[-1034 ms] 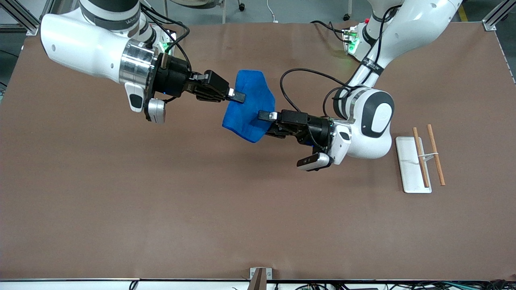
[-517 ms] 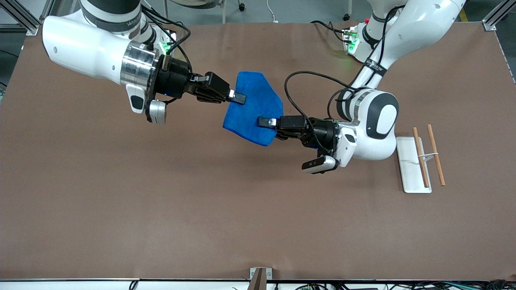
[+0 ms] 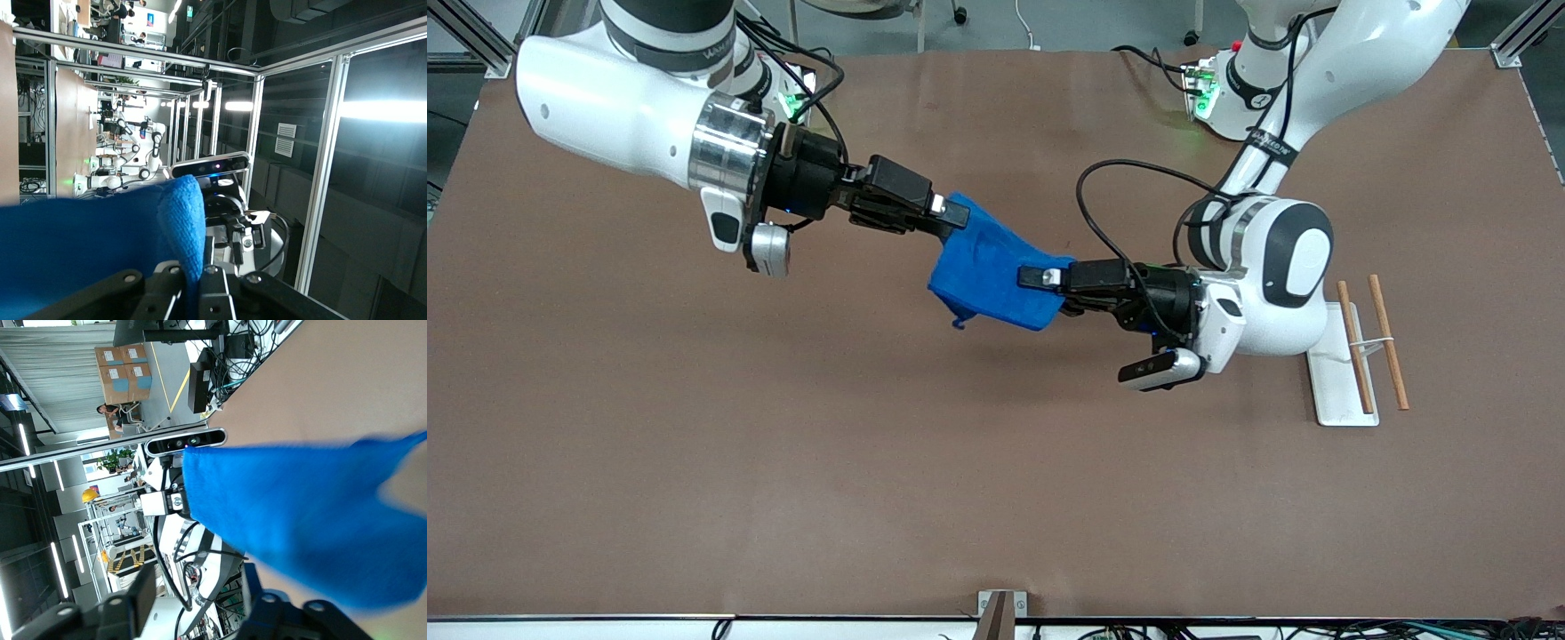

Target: Right arm passes towel to left arm to hang

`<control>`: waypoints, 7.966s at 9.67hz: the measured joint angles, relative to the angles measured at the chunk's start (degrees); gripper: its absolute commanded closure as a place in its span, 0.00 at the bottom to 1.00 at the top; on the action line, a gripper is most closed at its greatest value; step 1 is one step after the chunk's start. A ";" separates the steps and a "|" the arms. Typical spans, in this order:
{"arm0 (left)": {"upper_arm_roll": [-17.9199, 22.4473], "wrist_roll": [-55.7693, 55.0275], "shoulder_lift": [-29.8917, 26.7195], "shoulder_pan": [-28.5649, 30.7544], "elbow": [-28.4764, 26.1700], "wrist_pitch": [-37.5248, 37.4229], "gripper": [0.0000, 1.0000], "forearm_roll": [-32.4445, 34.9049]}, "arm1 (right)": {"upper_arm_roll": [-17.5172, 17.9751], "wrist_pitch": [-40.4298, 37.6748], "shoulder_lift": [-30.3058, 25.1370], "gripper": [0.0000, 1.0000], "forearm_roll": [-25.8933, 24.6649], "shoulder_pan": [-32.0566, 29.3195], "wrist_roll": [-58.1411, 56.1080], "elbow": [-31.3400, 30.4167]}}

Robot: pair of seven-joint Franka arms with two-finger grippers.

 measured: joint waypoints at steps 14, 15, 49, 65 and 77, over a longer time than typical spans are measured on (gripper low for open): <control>0.31 -69.51 -7.40 4.07 3.19 17.31 1.00 74.45 | -1.32 -22.72 0.10 0.00 -67.32 -26.05 -0.92 0.22; 0.34 -69.96 -7.86 5.94 3.79 13.73 1.00 79.62 | -1.38 -24.48 -0.31 0.00 -67.40 -29.03 -2.49 0.47; 0.87 -39.86 3.61 35.80 3.69 1.95 0.60 123.91 | -5.92 -34.92 -12.22 0.00 -69.24 -30.90 -20.54 -2.32; -15.05 -34.30 -14.44 36.85 14.36 -12.48 0.00 121.69 | -1.41 -29.80 -9.39 0.00 -69.21 -32.73 -20.50 -2.40; 9.52 -32.84 -35.96 10.03 -3.01 -15.05 0.00 109.04 | 1.23 -38.98 -9.65 0.00 -69.21 -32.92 -19.25 3.71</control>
